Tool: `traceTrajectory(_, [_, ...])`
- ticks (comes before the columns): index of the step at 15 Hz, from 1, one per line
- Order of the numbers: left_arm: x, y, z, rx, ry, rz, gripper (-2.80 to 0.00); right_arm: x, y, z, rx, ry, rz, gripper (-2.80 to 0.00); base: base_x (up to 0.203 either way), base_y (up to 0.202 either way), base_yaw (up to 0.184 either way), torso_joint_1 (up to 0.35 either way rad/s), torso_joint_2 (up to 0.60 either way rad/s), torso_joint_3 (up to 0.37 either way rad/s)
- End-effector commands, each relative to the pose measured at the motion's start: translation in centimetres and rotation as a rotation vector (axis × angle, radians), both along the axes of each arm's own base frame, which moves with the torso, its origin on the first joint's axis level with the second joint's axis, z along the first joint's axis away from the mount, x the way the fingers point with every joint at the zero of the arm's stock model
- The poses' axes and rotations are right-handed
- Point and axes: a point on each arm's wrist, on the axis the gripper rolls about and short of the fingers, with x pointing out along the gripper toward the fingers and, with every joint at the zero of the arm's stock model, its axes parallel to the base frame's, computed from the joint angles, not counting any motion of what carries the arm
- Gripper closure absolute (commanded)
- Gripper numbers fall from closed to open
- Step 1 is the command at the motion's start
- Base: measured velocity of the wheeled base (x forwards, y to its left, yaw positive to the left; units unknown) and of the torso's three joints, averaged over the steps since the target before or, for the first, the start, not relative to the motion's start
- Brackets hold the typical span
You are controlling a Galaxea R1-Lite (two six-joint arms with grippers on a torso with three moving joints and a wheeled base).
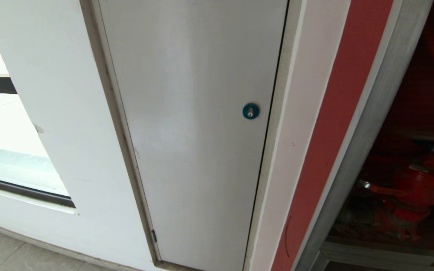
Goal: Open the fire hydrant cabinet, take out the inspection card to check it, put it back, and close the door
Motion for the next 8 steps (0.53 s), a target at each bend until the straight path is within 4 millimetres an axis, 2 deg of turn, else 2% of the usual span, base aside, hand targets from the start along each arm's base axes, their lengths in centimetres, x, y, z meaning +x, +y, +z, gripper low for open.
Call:
traceTrajectory(1, [0.07,0.0,-0.21,0.0,0.008,0.0,0.0,0.22,-0.22,-0.19,-0.01,0.011,0.004,-2.8,0.0,0.0,0.0,0.0,0.0,0.0])
traceTrajectory(8, [0.07,0.0,-0.21,0.0,0.008,0.0,0.0,-0.39,-0.67,-0.41,-0.051,0.032,-0.015,-2.8,0.0,0.0,0.0,0.0,0.0,0.0])
